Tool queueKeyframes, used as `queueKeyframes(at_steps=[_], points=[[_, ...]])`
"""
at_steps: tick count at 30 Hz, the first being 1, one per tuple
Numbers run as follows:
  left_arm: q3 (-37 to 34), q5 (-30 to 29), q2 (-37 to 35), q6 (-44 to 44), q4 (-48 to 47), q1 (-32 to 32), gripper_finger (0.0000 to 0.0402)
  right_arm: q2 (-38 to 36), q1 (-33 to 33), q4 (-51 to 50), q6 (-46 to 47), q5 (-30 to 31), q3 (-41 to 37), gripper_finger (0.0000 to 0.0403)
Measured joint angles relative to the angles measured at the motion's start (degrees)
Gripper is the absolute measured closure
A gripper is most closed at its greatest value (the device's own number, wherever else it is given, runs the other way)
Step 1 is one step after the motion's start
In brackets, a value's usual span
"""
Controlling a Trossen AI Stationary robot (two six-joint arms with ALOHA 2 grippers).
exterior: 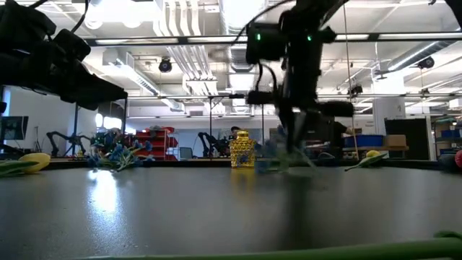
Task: Sort flowers into vase by color
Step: Put the bottom blue flowers into the yellow vase
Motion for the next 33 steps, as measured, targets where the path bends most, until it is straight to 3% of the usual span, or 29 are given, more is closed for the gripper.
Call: queueKeyframes(at_steps=[5,12,20,24,28,33], points=[[0.0,0.0,0.0,0.0,0.0,0.0,0.0302,-6.2,-1.6,5.4,-13.4,12.6,3.9,0.0392],[0.0,0.0,0.0,0.0,0.0,0.0,0.0302,-12.1,-7.5,25.8,-35.7,14.5,3.0,0.0393],[0.0,0.0,0.0,0.0,0.0,0.0,0.0302,-11.8,-13.3,45.7,-58.9,24.9,1.7,0.0393],[0.0,0.0,0.0,0.0,0.0,0.0,0.0302,-9.9,-15.9,52.9,-67.3,24.7,1.7,0.0394],[0.0,0.0,0.0,0.0,0.0,0.0,0.0302,-7.2,-18.0,60.7,-68.9,21.2,1.6,0.0394],[0.0,0.0,0.0,0.0,0.0,0.0,0.0302,-4.5,-18.7,60.9,-70.2,21.2,1.4,0.0394]])
